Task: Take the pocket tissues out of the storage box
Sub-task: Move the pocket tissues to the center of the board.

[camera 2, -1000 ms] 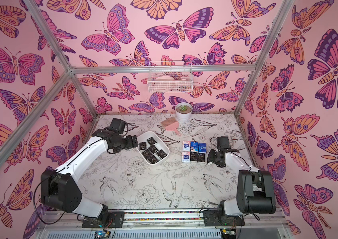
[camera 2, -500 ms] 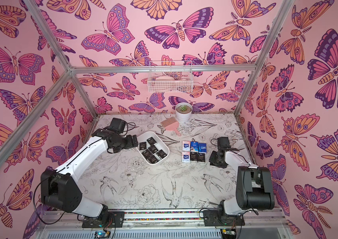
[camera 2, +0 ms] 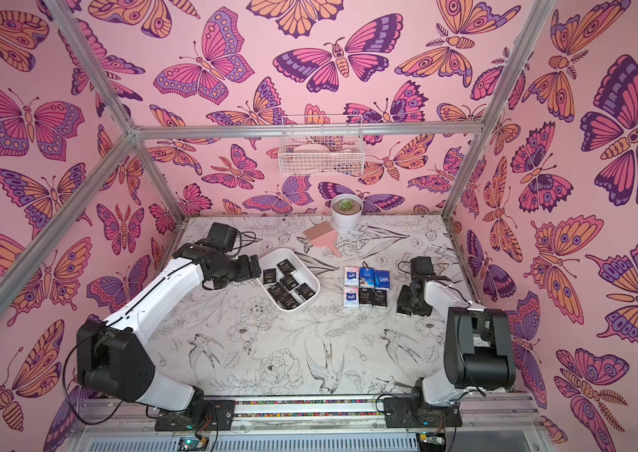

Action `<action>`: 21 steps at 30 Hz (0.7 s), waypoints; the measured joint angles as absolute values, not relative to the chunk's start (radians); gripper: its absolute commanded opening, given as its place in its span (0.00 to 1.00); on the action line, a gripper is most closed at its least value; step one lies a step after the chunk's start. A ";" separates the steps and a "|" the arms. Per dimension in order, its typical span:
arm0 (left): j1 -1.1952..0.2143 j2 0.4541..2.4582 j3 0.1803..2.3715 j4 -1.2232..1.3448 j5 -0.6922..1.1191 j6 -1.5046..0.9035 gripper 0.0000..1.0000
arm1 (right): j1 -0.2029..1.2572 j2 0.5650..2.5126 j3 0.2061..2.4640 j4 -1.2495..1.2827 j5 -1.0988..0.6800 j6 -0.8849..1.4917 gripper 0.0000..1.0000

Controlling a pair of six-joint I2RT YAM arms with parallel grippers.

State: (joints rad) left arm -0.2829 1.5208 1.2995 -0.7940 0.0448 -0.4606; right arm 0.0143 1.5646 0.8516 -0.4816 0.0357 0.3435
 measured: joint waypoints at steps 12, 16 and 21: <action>-0.283 1.529 1.321 -0.796 0.045 -0.460 1.00 | 0.013 1.609 0.894 -0.464 -0.031 0.278 0.31; -0.283 1.544 1.331 -0.796 0.045 -0.461 1.00 | 0.013 1.614 0.896 -0.460 -0.045 0.270 0.31; -0.289 1.554 1.338 -0.798 0.045 -0.460 1.00 | 0.015 1.648 0.938 -0.480 -0.031 0.271 0.31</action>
